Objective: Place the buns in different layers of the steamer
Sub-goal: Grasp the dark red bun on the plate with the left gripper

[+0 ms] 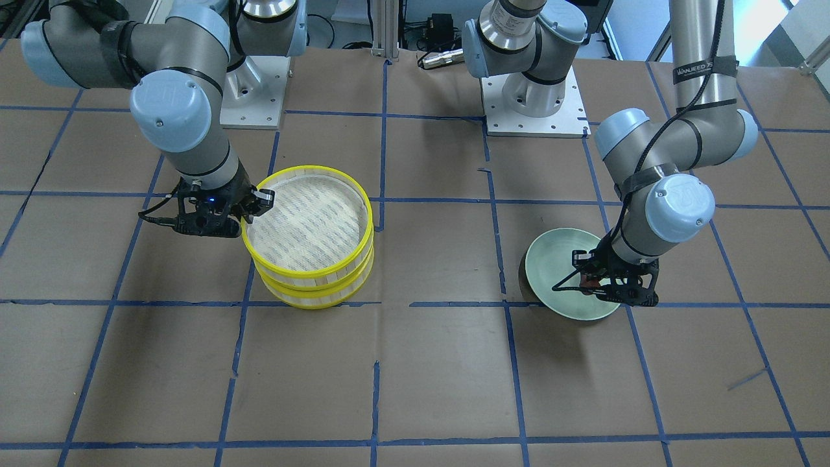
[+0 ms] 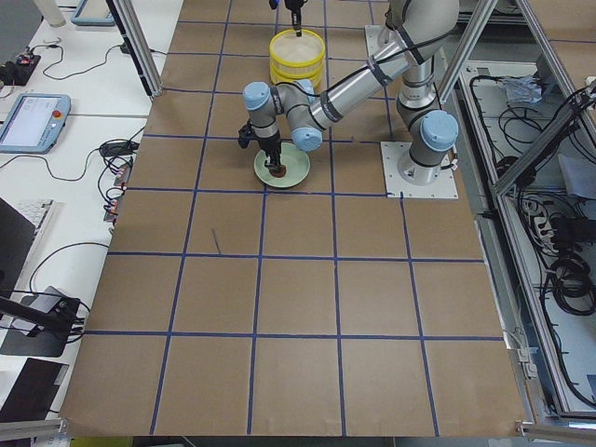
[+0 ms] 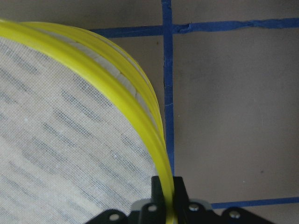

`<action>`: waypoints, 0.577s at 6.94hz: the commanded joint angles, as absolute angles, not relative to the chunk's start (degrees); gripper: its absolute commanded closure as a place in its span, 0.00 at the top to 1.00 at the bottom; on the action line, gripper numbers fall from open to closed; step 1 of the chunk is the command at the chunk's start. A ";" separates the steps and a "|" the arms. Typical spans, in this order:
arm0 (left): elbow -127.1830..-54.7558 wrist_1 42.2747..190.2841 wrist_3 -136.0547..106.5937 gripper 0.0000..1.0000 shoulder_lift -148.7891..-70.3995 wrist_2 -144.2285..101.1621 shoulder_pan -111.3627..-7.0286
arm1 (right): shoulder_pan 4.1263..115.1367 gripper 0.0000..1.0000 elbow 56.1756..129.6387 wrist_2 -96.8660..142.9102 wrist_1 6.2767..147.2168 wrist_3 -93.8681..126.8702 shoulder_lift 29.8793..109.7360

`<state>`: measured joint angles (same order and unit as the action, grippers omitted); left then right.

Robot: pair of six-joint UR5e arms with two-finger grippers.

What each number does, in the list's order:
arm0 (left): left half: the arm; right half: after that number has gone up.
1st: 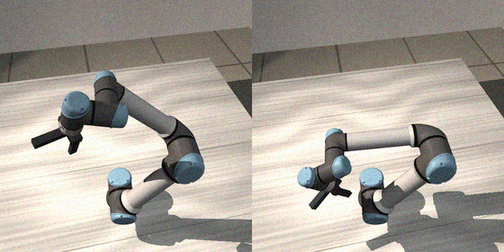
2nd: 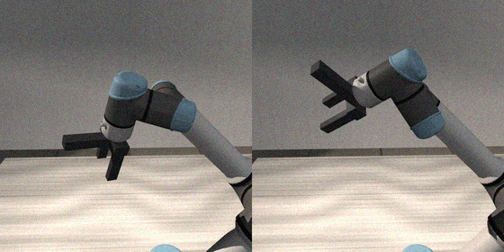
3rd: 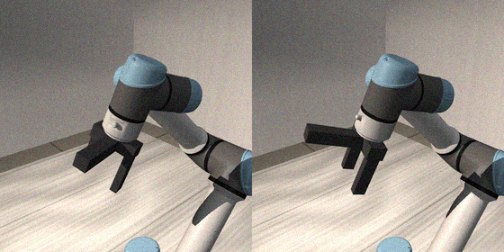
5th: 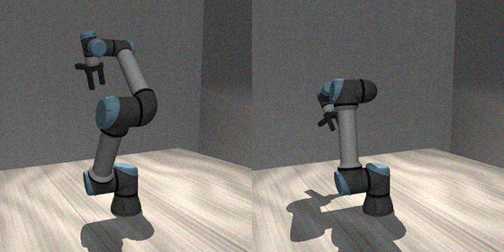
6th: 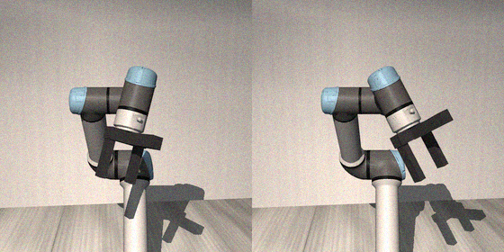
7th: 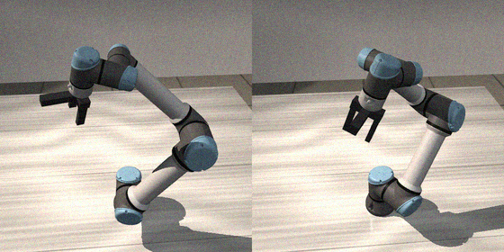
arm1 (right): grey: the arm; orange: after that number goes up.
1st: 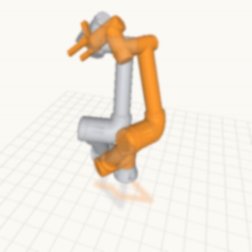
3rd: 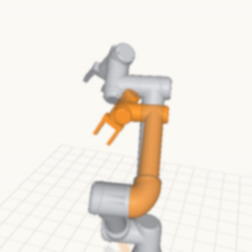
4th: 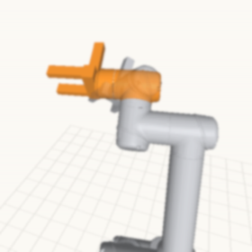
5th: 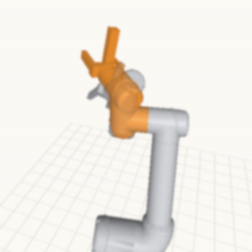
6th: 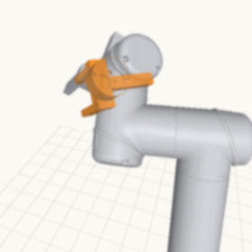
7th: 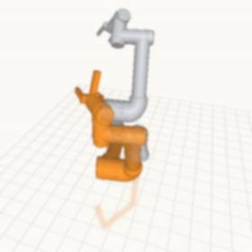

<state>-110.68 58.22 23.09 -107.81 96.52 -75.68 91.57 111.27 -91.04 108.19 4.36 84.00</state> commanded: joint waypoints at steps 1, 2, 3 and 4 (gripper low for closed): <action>-109.78 61.69 20.94 0.06 -104.00 96.42 -76.37 | 91.23 0.14 111.27 -91.23 108.37 4.31 83.94; -108.73 65.53 19.18 0.06 -101.71 96.42 -77.68 | 91.23 0.14 111.27 -91.23 108.46 4.31 83.67; -106.89 69.05 18.12 0.06 -100.38 96.24 -78.74 | 91.23 0.14 111.36 -91.23 108.98 4.31 83.41; -106.53 69.52 17.76 0.06 -100.11 96.24 -79.27 | 91.23 0.14 111.36 -91.14 109.59 4.31 83.23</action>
